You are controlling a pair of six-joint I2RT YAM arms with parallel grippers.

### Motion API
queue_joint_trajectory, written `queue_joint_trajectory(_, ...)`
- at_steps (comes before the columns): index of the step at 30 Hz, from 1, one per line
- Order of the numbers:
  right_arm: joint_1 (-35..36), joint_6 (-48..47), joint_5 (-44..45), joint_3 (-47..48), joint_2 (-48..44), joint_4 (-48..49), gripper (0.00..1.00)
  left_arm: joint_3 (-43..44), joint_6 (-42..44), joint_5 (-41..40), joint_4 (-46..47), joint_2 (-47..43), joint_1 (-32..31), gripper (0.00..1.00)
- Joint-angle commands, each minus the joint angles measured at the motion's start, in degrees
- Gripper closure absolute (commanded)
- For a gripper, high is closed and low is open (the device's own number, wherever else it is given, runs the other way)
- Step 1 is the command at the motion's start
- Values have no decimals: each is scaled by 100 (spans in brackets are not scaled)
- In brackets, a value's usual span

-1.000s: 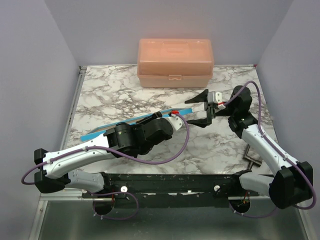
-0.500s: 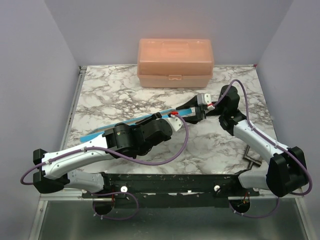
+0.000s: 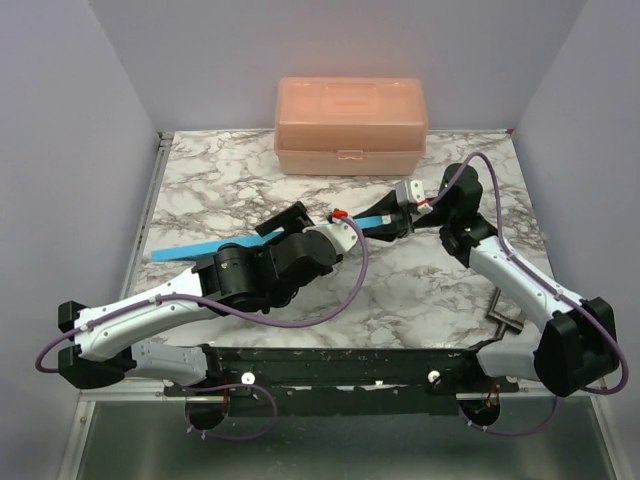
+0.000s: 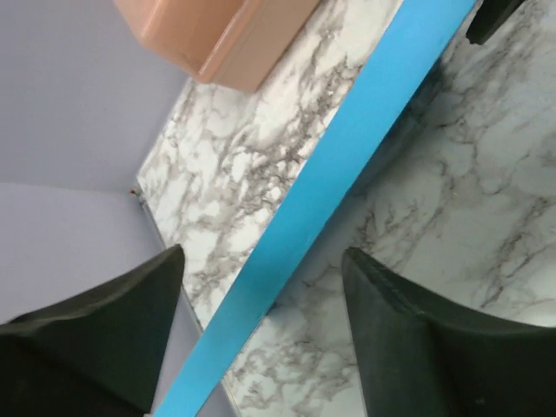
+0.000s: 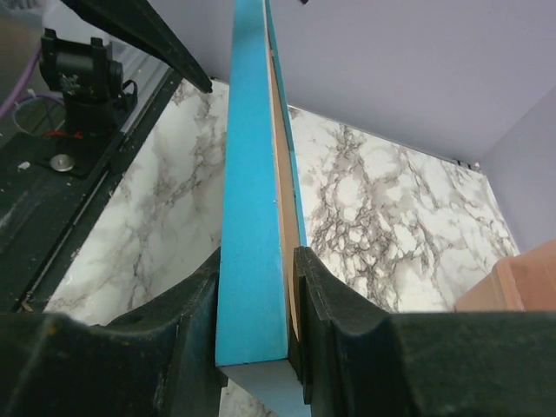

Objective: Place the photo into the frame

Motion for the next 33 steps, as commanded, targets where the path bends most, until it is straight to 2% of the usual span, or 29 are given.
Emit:
queue_joint_trajectory(1, 44, 1239, -103, 284, -298, -292, 100, 479, -108, -312, 349, -148, 8, 17)
queue_joint_trajectory(6, 43, 3322, 537, 225, -545, 774, 100, 794, -209, -86, 478, -243, 4, 11)
queue_joint_trajectory(10, 44, 4234, 822, 487, -520, 675, 100, 984, -321, 117, 544, -300, 13, 7)
queue_joint_trajectory(17, 21, 4913, 1188, 705, -232, -71, 99, 1087, -860, 554, 535, -358, 67, 3)
queue_joint_trajectory(24, -126, 5291, 2623, 646, 17, -1353, 99, 759, -1853, 1733, 556, -451, 602, 1)
queue_joint_trajectory(29, -366, 5386, 3316, 236, -19, -1467, 100, 299, -2504, 2616, 643, -442, 1130, 1)
queue_joint_trajectory(33, -565, 5233, 3492, -108, -50, -1493, 99, -245, -3104, 3248, 856, -467, 1494, 1)
